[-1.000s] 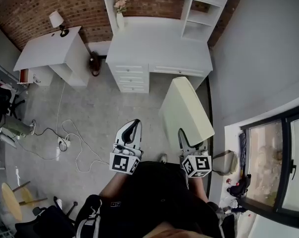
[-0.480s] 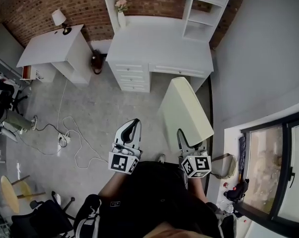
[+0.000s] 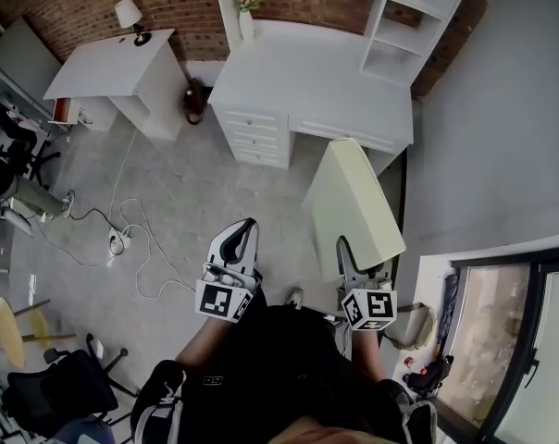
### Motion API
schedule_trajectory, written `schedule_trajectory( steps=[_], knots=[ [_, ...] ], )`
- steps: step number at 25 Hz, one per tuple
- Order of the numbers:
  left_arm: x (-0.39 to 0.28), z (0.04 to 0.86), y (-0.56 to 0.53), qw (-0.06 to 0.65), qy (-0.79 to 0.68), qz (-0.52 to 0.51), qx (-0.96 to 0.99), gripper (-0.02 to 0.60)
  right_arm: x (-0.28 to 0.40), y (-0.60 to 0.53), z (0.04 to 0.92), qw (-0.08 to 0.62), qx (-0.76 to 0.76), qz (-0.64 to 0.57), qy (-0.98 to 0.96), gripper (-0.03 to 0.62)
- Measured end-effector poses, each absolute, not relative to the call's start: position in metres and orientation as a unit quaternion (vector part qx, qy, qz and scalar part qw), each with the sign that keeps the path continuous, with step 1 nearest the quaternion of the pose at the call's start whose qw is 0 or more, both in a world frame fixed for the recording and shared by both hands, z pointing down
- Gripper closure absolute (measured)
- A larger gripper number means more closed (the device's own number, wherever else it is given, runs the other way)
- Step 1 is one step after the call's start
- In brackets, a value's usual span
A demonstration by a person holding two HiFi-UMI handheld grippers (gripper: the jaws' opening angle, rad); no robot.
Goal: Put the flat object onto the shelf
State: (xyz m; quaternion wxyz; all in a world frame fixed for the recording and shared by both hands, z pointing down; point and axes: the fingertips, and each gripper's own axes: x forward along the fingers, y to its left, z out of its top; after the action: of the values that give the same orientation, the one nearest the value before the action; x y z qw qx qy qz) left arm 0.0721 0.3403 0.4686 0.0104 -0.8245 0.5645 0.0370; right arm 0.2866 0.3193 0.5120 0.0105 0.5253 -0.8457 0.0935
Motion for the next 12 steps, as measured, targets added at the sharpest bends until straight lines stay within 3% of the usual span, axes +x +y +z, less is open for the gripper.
schedule_trajectory(
  steps=[12],
  knots=[
    [0.000, 0.476, 0.197, 0.010, 0.537, 0.064, -0.841, 0.563, 0.223, 0.204, 0.516, 0.012, 0.570, 0.094, -0.816, 0.310]
  ],
)
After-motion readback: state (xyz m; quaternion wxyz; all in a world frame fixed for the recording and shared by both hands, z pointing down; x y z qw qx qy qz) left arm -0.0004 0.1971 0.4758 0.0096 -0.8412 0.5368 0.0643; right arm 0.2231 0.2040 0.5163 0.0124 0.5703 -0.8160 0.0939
